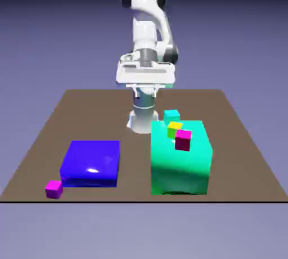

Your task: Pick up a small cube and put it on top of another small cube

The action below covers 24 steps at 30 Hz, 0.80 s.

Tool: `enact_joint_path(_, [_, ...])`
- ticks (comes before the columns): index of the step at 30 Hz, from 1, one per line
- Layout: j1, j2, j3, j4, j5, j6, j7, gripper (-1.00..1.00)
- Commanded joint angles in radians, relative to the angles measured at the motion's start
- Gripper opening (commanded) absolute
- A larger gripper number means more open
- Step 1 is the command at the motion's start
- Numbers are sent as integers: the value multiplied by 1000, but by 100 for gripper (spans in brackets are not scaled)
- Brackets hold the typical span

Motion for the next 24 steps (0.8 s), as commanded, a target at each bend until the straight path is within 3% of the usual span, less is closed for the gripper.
enact_joint_path(1, [25, -8, -30, 17, -17, -18, -44, 0])
enact_joint_path(24, [597, -201, -715, 400, -397, -434, -1044, 0])
